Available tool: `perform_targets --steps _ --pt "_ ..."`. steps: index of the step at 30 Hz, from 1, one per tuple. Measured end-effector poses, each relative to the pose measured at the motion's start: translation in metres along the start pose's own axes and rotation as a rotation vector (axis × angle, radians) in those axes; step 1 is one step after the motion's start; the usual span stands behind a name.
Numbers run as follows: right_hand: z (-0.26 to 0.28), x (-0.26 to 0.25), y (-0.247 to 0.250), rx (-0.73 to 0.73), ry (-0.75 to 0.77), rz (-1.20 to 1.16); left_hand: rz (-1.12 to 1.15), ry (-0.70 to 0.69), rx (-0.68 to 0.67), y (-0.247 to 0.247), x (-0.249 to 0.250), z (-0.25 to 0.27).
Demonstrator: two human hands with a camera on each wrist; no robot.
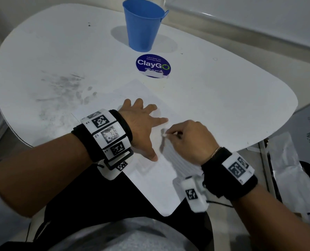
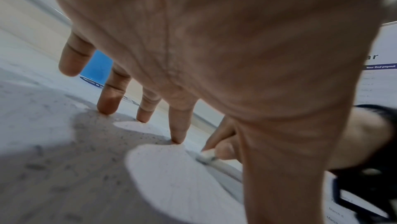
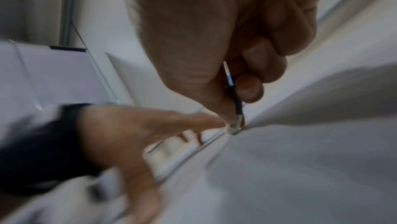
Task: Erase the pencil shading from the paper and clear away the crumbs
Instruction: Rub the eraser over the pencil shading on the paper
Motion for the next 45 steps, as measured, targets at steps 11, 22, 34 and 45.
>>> perform_targets --steps 11,22,34,45 --pt "-0.008 0.002 0.002 0.069 -0.038 0.014 -0.008 -0.002 0.007 -0.001 -0.003 -0.001" --pt "-0.004 0.018 0.01 0.068 -0.027 0.001 -0.006 -0.002 -0.007 0.0 0.007 -0.003" --pt "0.008 0.004 -0.003 -0.04 0.089 -0.011 -0.006 -0.001 -0.004 -0.001 0.007 -0.003" --pt "-0.017 0.033 0.003 0.101 -0.052 -0.065 0.031 -0.027 0.047 0.0 0.007 -0.002"
Point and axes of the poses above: each hand's wrist, its own z-axis away from the middle knuckle, its own y-axis out of the back of the hand, x = y × z, the point moved 4 cm from there along -z, towards the middle knuckle, and after that the axes turned 5 degrees about x, right-handed, at the moved point
